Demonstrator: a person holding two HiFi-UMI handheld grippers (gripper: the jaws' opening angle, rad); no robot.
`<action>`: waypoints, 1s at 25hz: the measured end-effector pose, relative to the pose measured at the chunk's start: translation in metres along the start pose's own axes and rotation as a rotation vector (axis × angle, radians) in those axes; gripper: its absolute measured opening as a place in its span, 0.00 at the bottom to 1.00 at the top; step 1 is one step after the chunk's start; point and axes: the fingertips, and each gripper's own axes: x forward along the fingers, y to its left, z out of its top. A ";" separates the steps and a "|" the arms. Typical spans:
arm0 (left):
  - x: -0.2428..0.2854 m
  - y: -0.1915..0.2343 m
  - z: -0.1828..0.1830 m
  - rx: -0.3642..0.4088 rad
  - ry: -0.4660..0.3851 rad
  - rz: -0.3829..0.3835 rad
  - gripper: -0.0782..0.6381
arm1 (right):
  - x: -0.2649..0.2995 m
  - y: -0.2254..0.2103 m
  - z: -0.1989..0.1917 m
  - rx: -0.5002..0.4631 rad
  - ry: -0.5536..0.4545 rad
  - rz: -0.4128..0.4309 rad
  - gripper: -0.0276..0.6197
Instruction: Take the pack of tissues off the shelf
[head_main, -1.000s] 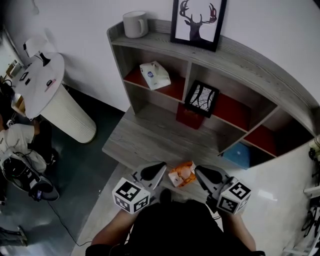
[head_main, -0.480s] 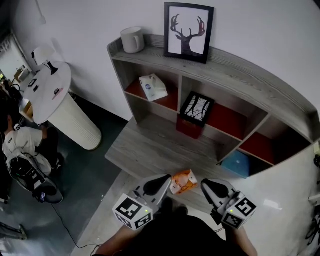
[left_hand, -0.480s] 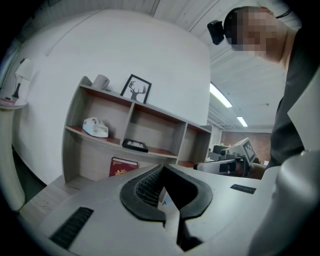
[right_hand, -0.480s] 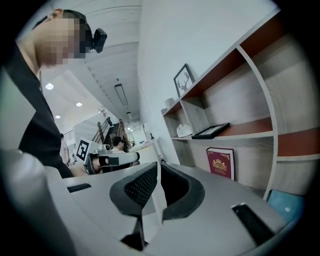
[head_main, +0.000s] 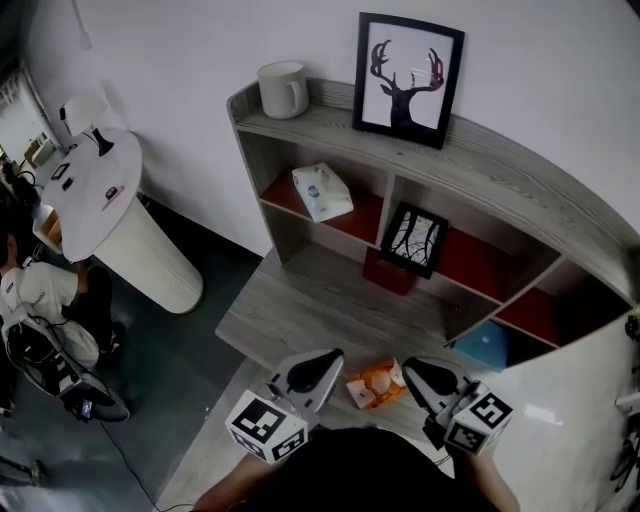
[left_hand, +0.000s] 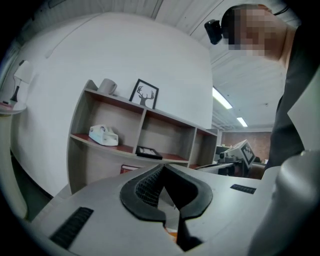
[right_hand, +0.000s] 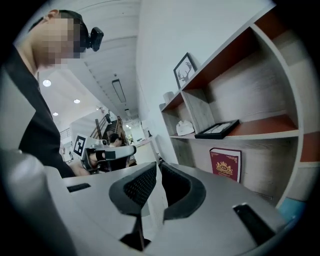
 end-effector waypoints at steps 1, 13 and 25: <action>-0.002 0.014 0.003 0.013 0.005 0.001 0.13 | 0.014 -0.001 0.005 -0.003 -0.004 -0.013 0.07; -0.029 0.187 0.045 0.086 0.028 -0.056 0.13 | 0.198 -0.001 0.065 -0.115 -0.053 -0.110 0.08; -0.018 0.235 0.054 0.064 0.046 -0.148 0.13 | 0.264 -0.027 0.092 -0.183 0.042 -0.220 0.13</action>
